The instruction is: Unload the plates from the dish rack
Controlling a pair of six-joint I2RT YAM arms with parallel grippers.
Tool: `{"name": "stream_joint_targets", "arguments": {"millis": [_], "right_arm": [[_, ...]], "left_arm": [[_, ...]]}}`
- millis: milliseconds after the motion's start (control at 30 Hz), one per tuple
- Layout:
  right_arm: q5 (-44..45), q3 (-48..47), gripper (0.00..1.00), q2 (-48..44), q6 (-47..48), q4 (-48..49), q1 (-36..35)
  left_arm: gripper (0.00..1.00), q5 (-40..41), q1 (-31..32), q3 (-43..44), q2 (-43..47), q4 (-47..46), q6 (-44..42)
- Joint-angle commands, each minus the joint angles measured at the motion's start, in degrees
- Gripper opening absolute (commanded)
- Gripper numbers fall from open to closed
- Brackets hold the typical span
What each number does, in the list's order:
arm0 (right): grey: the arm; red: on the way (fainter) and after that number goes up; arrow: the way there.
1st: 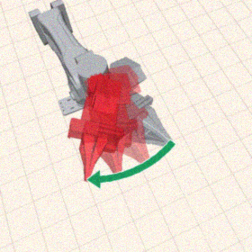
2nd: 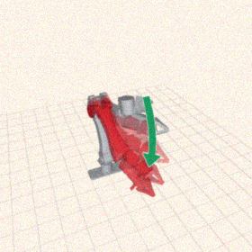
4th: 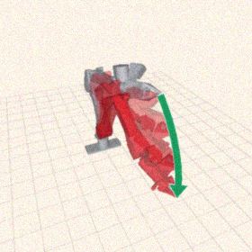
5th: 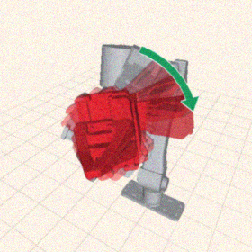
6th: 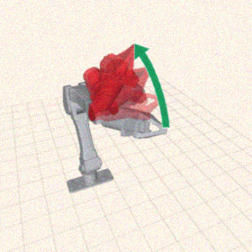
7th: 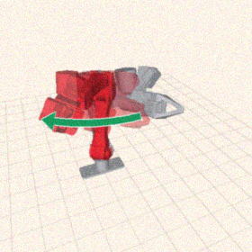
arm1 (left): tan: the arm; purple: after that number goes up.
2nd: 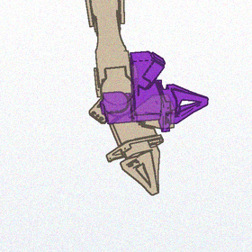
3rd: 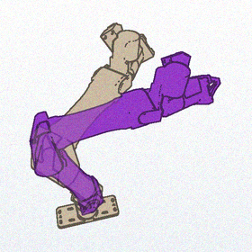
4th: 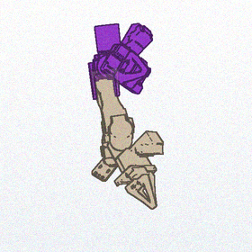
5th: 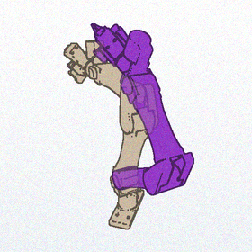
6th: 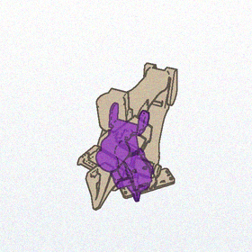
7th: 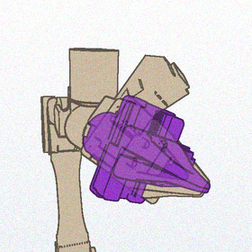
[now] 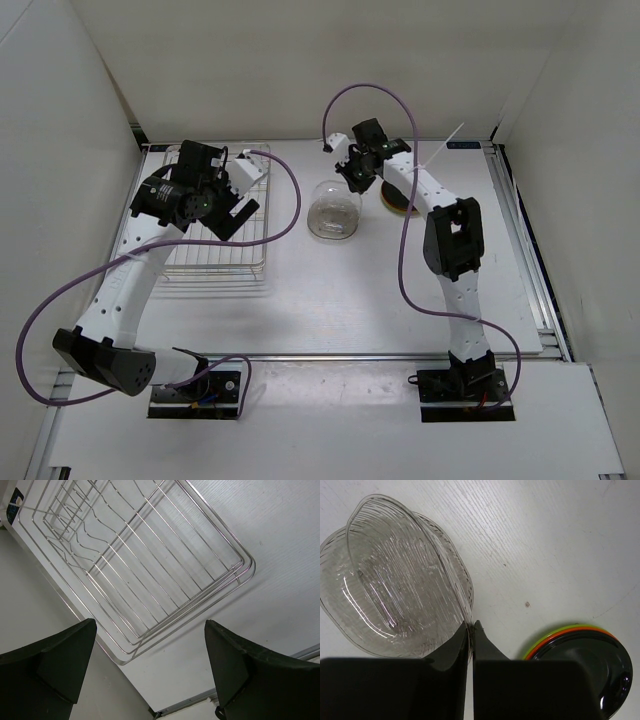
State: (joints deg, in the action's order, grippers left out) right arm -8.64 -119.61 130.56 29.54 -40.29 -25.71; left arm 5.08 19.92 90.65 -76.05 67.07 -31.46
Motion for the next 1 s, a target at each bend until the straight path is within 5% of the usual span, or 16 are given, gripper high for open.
{"name": "stream_joint_targets", "arguments": {"millis": [0,467,967], "right_arm": [[0.47,-1.85,0.00,-0.04,1.75,0.30,-1.00],[1.70,-1.85,0.10,1.63,1.66,-0.75,-2.06],[2.23,-1.33,0.56,1.63,0.52,-0.75,-2.06]], "left_arm": [[1.00,-1.21,-0.41,-0.12,2.14,0.17,0.53],[1.00,-1.21,-0.41,-0.65,2.14,-0.36,1.05],[1.00,-1.21,-0.41,-1.18,1.08,-0.36,1.05]]}}
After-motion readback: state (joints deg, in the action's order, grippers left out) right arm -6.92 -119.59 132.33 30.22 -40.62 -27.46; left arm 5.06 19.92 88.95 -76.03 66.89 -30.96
